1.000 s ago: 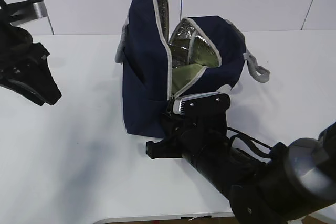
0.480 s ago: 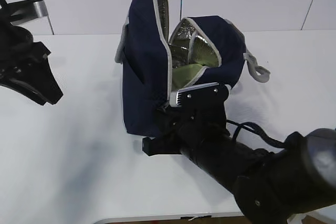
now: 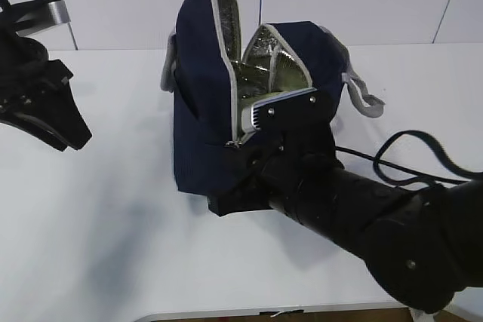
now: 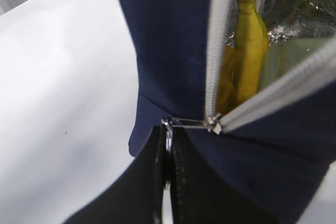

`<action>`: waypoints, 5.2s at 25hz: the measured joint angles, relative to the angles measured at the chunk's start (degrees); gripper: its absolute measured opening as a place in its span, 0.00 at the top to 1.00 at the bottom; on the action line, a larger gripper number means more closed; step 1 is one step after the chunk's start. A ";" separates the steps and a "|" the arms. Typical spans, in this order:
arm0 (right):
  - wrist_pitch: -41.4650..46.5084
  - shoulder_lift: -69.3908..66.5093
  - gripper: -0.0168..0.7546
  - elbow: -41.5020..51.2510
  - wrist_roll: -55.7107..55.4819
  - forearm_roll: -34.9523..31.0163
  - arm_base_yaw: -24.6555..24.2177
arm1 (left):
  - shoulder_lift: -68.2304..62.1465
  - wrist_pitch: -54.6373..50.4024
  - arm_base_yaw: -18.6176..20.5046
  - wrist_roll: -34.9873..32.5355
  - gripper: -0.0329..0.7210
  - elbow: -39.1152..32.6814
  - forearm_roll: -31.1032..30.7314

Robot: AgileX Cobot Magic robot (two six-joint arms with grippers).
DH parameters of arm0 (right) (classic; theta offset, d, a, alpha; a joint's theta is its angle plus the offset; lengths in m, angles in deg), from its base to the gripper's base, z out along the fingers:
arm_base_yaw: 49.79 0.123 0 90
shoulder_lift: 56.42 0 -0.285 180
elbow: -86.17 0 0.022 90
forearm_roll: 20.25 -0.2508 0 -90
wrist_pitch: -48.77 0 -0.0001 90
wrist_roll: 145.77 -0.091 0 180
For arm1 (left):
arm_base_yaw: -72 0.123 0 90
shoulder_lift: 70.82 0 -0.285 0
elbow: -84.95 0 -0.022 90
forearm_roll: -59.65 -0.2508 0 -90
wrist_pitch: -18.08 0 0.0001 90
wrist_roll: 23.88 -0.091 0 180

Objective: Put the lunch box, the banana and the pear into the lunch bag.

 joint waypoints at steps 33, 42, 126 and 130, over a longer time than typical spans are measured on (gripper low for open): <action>50.89 8.14 0.95 -23.49 17.13 2.00 0.00 | 0.05 12.28 0.00 -20.10 0.64 -8.49 2.06; 60.41 8.14 0.95 -30.25 17.24 7.60 0.00 | 0.05 18.86 0.00 -33.50 0.62 -12.81 13.30; 70.65 4.00 0.95 -49.24 -13.99 61.65 -1.55 | 6.09 20.06 -4.01 -49.96 0.98 -13.11 29.74; 70.65 4.00 0.95 -49.48 -15.36 57.63 -2.01 | 6.09 20.06 -4.01 -48.82 0.96 -13.11 30.00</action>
